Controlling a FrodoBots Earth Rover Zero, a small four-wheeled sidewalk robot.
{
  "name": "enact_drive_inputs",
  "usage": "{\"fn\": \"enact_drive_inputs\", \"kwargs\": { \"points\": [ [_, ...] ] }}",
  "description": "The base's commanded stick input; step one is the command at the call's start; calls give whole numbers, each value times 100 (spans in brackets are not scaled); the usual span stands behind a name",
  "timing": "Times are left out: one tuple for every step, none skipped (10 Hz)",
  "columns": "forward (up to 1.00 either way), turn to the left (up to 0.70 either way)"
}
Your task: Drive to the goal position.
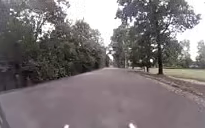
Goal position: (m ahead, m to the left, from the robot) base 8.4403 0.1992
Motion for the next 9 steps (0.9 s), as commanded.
{"fn": "enact_drive_inputs", "kwargs": {
  "points": [
    [70,0],
    [70,0],
    [70,0],
    [70,0],
    [70,0],
    [70,0],
    [70,0],
    [70,0],
    [41,0]
  ]
}}
